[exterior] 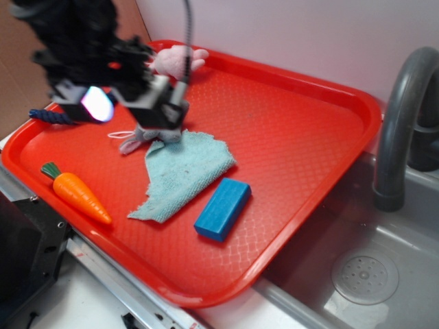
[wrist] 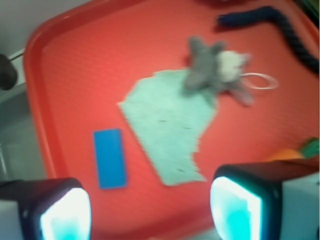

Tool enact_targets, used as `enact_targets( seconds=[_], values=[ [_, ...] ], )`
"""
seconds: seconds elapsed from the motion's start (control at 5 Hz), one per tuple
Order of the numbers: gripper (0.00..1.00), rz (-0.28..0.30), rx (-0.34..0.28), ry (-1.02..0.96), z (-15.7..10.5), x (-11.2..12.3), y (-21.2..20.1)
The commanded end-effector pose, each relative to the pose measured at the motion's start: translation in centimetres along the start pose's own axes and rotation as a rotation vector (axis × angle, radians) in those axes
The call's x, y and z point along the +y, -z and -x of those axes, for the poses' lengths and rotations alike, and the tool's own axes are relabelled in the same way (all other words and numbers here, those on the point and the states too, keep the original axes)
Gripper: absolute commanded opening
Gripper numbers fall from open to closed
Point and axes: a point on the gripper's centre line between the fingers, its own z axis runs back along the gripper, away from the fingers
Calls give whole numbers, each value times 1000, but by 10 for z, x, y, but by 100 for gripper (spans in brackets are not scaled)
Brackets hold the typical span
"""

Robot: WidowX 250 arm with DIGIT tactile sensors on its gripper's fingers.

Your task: Grab the blue block.

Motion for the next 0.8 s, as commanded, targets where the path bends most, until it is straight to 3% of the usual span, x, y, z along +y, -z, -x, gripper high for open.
enact_targets(
  seconds=[0.0, 0.2, 0.4, 0.6],
  values=[
    [100, -13, 62, 27, -4, -32, 49],
    [100, -35, 151, 38, -3, -30, 82],
    [100, -76, 180, 51, 0, -31, 112],
    [81, -57, 210, 78, 4, -30, 127]
  ],
)
